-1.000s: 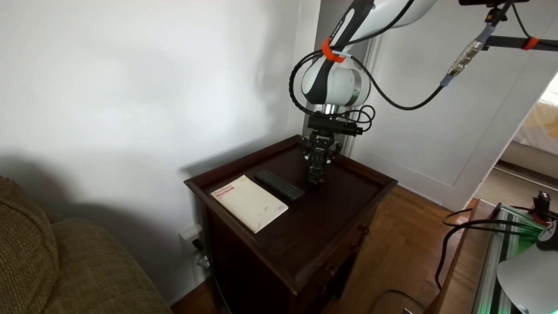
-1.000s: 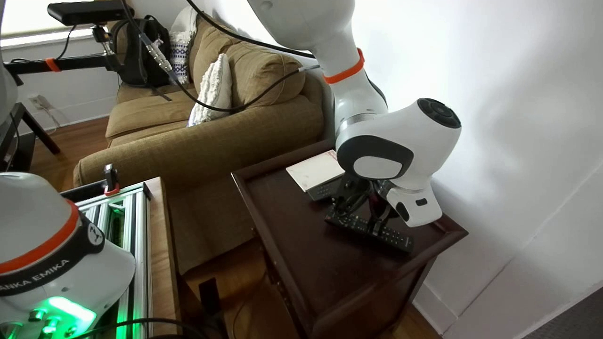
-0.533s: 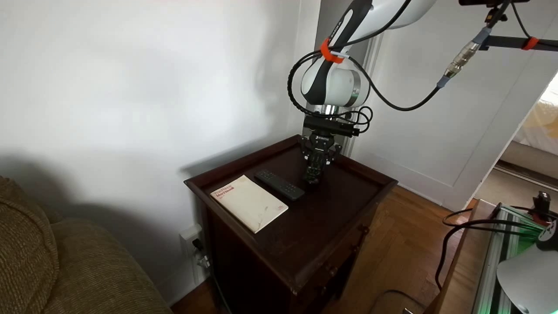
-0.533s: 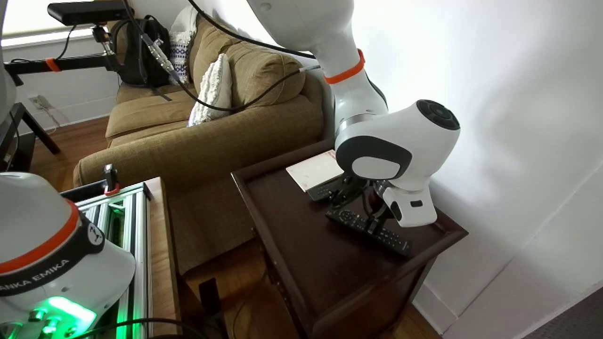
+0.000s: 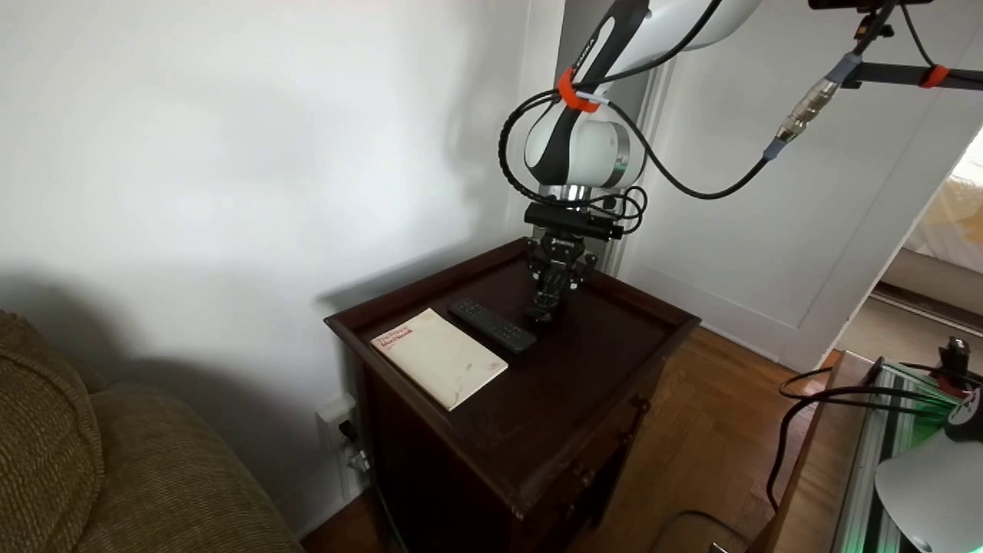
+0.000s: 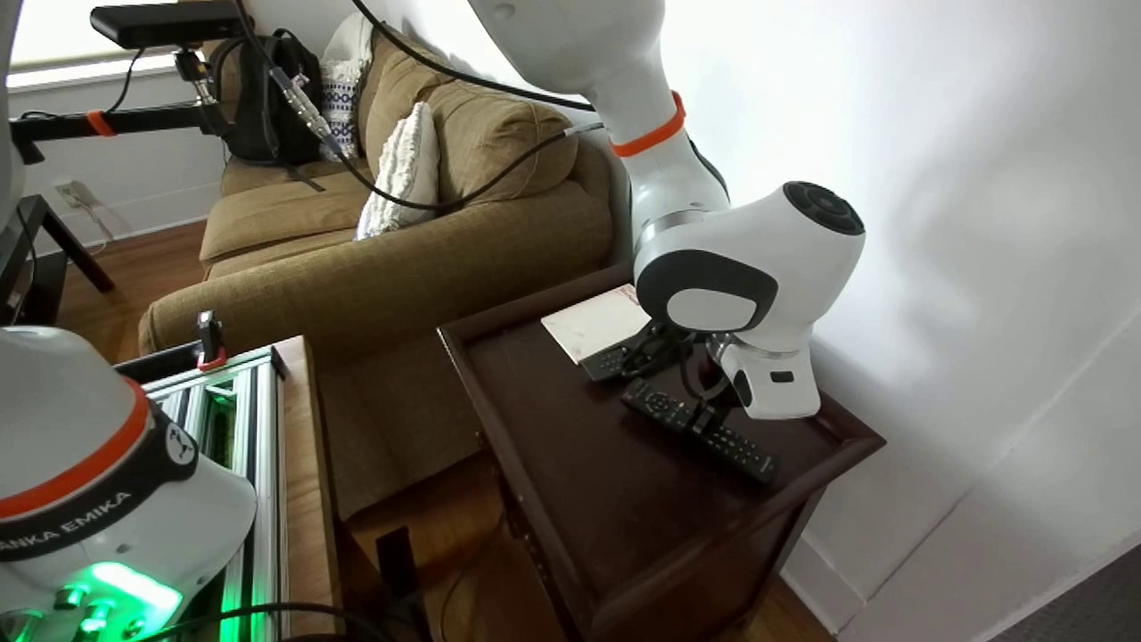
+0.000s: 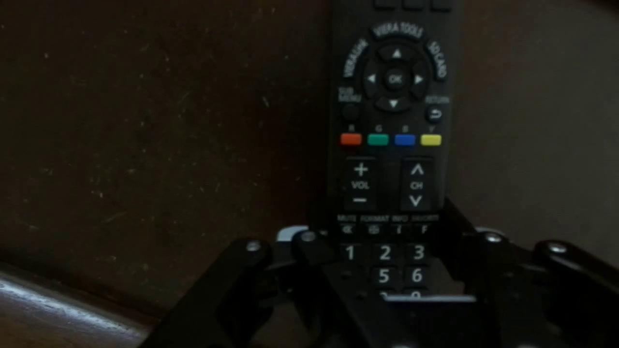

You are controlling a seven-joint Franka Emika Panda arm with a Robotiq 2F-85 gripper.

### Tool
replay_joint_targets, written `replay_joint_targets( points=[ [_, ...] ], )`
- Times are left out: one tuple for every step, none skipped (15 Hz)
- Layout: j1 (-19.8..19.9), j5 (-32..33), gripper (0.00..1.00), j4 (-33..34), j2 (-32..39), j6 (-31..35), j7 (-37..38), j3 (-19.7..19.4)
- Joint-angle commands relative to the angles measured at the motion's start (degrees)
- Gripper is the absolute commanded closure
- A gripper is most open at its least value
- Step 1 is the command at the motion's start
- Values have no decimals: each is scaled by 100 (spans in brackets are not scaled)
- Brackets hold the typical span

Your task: Turn the black remote on the right around

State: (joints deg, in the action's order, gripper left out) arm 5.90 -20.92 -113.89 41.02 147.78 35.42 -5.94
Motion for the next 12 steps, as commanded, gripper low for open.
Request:
replay_joint_targets(
  points=[
    [-110, -111, 70, 165, 137, -66, 307, -113],
    [-106, -113, 70, 184, 150, -94, 369, -105],
    [-98, -114, 70, 193, 156, -99, 405, -91],
    [-92, -108, 70, 210, 172, -103, 432, -81],
    [-95, -93, 70, 229, 188, -112, 456, -81],
    [-76, -87, 70, 247, 194, -142, 443, -64],
    [-51, -105, 20, 233, 178, -133, 407, -34],
    [-68, -81, 19, 226, 171, -82, 391, -44],
    [-72, -77, 13, 209, 146, -79, 376, -39],
    [-98, -46, 6, 158, 90, -15, 347, -52],
    [-110, -51, 1, 98, 20, 41, 338, -54],
    [-123, -41, 0, 62, -28, 55, 333, -64]
  ],
)
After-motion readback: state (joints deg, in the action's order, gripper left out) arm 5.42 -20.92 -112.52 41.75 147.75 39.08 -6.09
